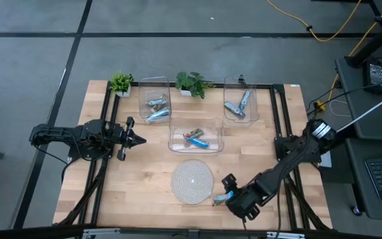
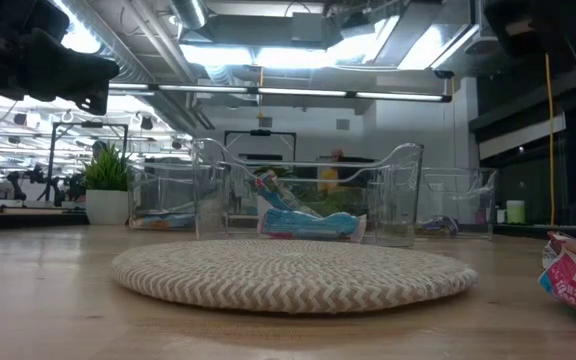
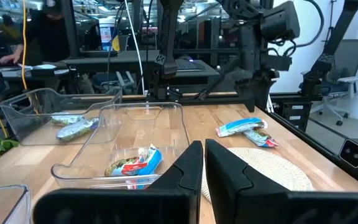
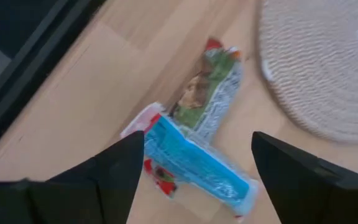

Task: Pick and place Granola Bars by type
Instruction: Put the red granola bar into the bottom transparent bin

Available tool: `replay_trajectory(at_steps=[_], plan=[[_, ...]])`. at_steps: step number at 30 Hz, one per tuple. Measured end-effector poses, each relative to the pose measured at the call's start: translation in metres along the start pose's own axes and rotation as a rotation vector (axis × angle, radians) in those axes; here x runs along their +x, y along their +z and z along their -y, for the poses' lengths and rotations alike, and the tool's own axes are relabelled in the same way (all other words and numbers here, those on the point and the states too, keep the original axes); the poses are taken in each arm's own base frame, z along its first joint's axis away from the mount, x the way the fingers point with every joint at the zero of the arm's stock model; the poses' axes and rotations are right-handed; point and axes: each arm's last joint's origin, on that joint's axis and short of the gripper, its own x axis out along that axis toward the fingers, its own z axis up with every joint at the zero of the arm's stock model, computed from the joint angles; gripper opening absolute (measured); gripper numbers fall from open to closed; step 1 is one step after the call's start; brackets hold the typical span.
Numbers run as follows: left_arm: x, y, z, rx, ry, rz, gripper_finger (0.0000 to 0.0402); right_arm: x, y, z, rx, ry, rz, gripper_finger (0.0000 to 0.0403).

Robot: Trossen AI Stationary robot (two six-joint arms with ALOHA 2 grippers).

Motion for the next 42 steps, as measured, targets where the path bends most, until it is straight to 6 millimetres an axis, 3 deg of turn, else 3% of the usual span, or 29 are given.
replay_trajectory(at_steps=[17,37,42], plan=[[0.000,0.000,0.000,0.000,0.000,0.000,0.0013,0.021,-0.007,-0.002,0.008,0.003,-0.118,0.0299],[0.000,0.000,0.000,0.000,0.000,-0.001,0.0011,0.021,-0.008,-0.002,0.014,0.002,-0.123,0.0299],[0.000,0.000,0.000,0.000,-0.001,0.000,0.0009,0.032,-0.009,-0.004,0.011,0.006,-0.158,0.0299]])
